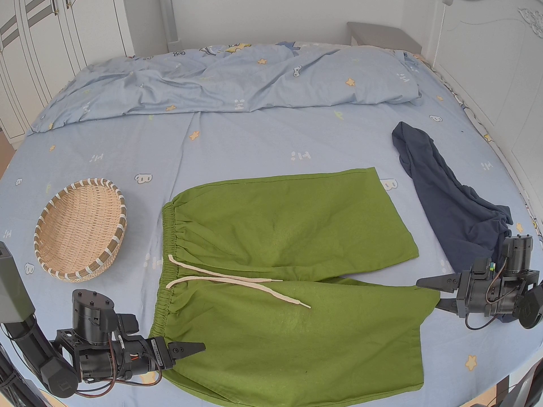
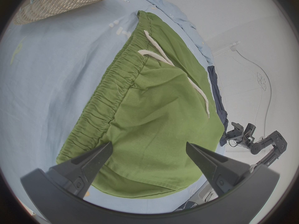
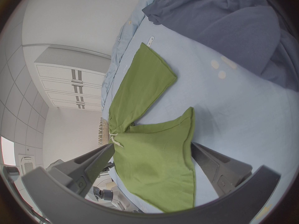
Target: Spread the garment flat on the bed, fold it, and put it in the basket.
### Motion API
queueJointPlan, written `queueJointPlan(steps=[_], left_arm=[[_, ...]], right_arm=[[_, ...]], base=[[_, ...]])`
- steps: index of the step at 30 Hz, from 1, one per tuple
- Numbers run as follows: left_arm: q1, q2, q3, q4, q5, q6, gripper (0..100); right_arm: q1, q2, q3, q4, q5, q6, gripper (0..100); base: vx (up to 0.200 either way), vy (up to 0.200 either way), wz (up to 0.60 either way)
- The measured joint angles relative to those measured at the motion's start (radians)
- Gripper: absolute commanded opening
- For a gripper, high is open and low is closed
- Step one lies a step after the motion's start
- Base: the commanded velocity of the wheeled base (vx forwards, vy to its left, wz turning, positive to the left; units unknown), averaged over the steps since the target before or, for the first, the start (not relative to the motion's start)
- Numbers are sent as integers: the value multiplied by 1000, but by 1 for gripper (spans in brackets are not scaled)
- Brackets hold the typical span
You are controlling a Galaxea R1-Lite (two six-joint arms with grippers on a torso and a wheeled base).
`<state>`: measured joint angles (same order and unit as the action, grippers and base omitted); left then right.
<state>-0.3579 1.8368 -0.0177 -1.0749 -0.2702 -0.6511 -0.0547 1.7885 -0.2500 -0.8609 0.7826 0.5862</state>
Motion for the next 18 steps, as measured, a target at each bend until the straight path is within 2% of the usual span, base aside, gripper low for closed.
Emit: queueJointPlan(steps=[5,9,14,18], left_arm=[[-1,0,0,-2,0,0,100],[-1,1,0,-5,1,0,100],[-1,2,0,-7,1,-1,100],[-2,1,0,-7,1,-1,100]], right_arm=[[-10,-82,16,152,-1,-7,100],[-11,-137,25,326,-3,-56,100],[1,-173,21,577,-22,-217,100],[16,-150,11,671,-44,-356,100]], base=[[0,0,0],[0,0,0],[0,0,0],[0,0,0]])
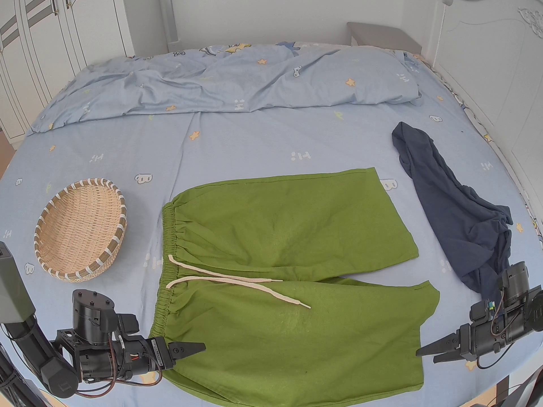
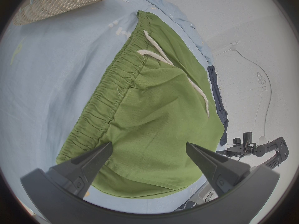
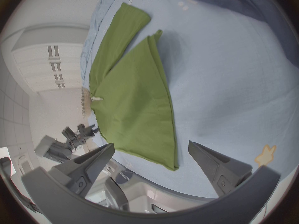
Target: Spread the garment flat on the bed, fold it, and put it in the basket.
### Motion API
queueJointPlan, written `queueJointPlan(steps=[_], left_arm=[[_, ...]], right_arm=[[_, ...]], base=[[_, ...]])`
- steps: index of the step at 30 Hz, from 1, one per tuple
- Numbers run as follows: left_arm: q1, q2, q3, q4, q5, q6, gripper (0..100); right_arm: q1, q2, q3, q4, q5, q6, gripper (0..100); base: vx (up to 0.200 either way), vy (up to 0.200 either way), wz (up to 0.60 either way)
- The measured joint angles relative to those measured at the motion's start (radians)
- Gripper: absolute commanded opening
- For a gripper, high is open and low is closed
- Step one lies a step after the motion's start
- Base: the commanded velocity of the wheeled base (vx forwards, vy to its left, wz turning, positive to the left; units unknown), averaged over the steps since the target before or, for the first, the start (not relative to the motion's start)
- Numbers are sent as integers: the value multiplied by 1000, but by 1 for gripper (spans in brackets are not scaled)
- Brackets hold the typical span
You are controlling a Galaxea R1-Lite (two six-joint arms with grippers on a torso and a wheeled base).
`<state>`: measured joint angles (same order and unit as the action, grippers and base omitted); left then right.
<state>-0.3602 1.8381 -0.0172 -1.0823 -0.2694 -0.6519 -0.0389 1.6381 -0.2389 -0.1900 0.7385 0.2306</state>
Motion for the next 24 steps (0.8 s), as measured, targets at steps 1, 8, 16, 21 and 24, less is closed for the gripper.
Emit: queueJointPlan(steps=[1,8,16,21,24], left_arm=[[0,0,0,0,0,0,100],[-2,-1,0,-3,-1,0,100],[-3,3,0,-25,0,0,100],[-1,5,0,-28,0,0,100],[-1,5,0,-29,0,0,100]], right_arm=[[4,12,-3,9,-3,-31,100],[39,100,-19,10,-7,-96,100],[149,136,-25,4,-8,-93,100],[178,143,-34,9,-10,-87,100],[184,145,-37,11,-11,-87,0]], base=[[0,0,0],[0,0,0],[0,0,0],[0,0,0],[0,0,0]])
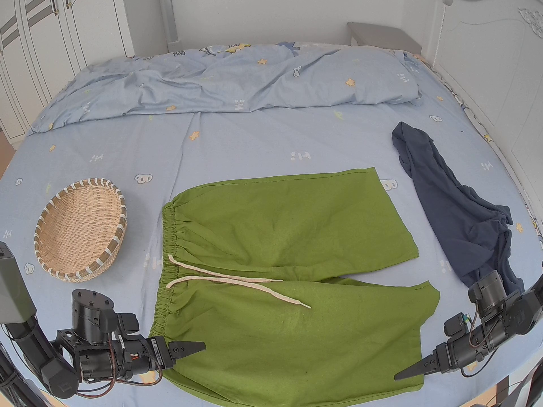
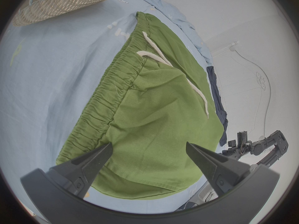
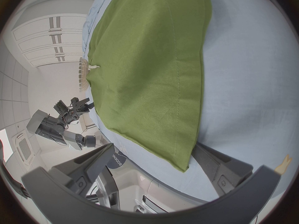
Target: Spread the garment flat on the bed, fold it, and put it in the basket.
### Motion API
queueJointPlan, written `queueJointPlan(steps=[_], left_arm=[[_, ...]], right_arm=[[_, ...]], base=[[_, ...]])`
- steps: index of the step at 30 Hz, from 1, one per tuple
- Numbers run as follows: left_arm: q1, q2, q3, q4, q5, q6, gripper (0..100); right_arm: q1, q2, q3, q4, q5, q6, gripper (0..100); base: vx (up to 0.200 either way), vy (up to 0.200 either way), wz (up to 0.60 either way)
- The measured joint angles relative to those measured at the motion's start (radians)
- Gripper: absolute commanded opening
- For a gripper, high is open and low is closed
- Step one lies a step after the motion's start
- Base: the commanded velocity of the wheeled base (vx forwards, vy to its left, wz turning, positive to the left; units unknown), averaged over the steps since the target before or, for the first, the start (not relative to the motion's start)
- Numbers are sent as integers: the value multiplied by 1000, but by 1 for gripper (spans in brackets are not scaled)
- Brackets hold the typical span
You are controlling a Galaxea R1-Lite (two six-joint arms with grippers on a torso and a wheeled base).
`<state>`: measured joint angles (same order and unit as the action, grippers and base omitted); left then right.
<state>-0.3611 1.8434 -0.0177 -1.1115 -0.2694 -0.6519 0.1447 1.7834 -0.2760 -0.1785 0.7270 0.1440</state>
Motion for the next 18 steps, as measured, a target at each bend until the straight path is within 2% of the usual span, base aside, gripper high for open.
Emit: queueJointPlan(steps=[9,13,18], left_arm=[[1,0,0,0,2,0,100],[0,-1,0,0,3,0,100],[2,-1,0,1,5,1,100]], right_arm=[[-5,2,1,20,-2,6,0],[-12,-1,2,68,-13,10,0],[-20,-16,0,192,-61,6,0]], base=[[0,0,0],[0,0,0],[0,0,0]])
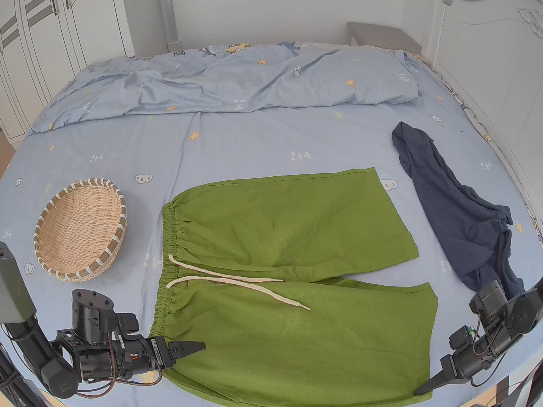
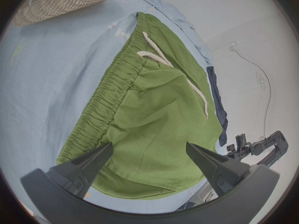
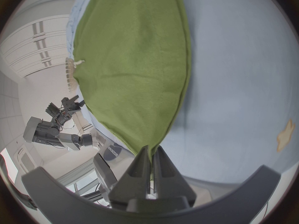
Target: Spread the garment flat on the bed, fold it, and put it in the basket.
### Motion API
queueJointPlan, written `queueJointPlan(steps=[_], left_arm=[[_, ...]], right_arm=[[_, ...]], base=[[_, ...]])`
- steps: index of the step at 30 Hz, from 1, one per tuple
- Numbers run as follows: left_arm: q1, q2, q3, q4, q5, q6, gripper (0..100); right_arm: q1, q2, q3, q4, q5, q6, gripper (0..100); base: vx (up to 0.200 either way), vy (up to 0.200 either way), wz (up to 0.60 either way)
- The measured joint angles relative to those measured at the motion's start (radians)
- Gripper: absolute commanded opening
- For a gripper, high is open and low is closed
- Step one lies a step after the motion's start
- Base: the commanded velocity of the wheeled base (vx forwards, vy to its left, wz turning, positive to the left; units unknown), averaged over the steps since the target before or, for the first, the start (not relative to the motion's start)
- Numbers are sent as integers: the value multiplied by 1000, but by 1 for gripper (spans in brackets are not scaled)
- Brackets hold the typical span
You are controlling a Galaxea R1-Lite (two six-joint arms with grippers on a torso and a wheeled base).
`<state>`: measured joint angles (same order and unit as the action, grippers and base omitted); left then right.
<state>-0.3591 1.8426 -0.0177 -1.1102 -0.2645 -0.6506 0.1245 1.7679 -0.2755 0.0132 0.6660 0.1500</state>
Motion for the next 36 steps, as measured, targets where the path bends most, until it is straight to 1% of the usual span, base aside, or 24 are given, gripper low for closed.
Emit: queueJointPlan(steps=[7,14,15,21,29,31,36], left_arm=[[3,0,0,2,-1,0,100],[4,-5,0,11,0,1,100],[4,-6,0,11,0,1,100],[2,-3,0,7,1,1,100],[2,-2,0,3,1,1,100],[2,-2,0,2,1,1,100],[1,-1,0,0,1,1,100]], right_arm=[[5,-64,-21,164,-27,-15,0],[14,-84,-38,175,-36,-30,0],[17,-85,-38,176,-36,-31,100],[23,-90,-37,176,-37,-32,100],[8,-112,-28,170,-35,-32,100],[-8,-124,-36,167,-34,-33,100],[-88,-194,-115,154,-28,-31,100]], base=[[0,0,0],[0,0,0],[0,0,0],[0,0,0],[0,0,0],[0,0,0],[0,0,0]])
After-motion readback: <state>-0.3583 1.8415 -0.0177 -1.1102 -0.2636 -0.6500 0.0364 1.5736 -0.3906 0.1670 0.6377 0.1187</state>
